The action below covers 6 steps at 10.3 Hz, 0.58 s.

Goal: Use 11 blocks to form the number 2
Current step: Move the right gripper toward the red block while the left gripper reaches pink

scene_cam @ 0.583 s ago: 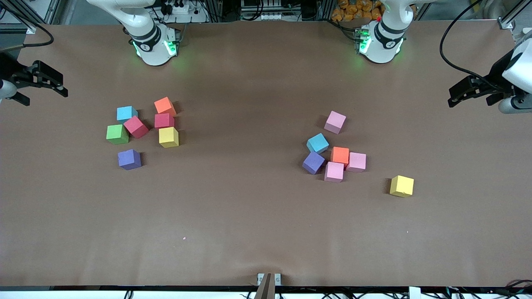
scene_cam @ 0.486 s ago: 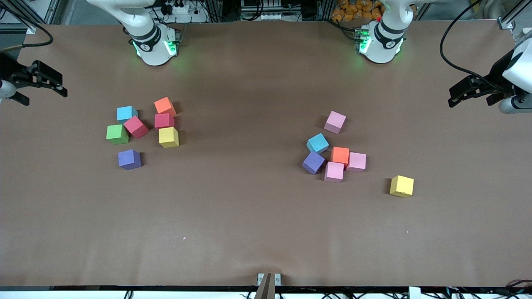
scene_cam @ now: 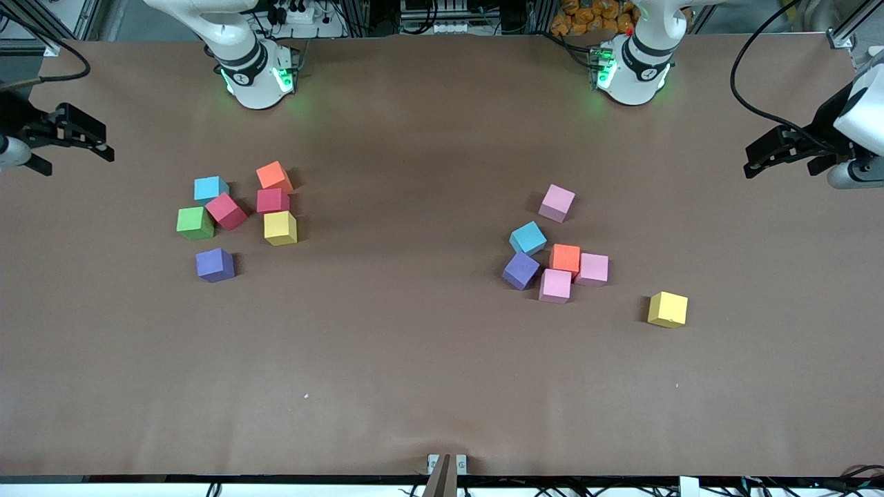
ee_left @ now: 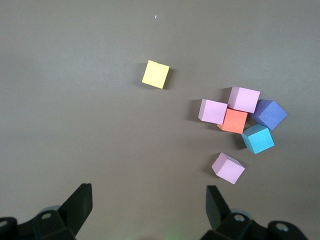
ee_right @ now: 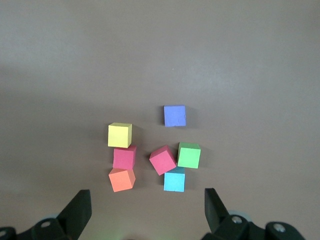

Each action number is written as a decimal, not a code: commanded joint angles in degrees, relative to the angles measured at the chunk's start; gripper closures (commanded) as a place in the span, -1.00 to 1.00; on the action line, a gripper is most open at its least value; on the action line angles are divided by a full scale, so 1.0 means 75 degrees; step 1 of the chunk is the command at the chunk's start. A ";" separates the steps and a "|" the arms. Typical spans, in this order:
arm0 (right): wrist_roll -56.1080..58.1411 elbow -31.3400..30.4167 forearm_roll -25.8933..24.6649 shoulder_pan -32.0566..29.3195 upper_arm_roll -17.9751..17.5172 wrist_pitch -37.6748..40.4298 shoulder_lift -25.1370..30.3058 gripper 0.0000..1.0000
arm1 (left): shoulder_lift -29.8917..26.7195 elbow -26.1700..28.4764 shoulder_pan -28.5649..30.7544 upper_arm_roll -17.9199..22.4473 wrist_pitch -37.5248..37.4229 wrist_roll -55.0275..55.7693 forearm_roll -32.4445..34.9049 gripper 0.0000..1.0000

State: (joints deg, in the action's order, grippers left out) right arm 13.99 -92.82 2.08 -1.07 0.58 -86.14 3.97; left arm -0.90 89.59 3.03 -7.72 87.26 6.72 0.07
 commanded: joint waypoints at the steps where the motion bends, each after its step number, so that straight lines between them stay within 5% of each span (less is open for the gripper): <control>1: -0.0189 -0.0350 -0.0054 -0.0057 -0.0019 -0.0034 -0.0107 -1.00 | 0.0037 0.0159 -0.0006 -0.0234 -0.0080 -0.0122 0.0085 -1.00; 6: -0.0166 -0.0527 -0.0054 -0.0208 -0.0007 -0.0302 -0.1454 -1.00 | -0.0149 0.1585 -0.0006 -0.0878 0.0597 -0.0122 0.0085 -1.00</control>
State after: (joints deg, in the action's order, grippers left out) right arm 13.37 -97.60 2.03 -1.32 0.72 -87.77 -4.55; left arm -0.05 96.15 2.85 -12.32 88.83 6.70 0.07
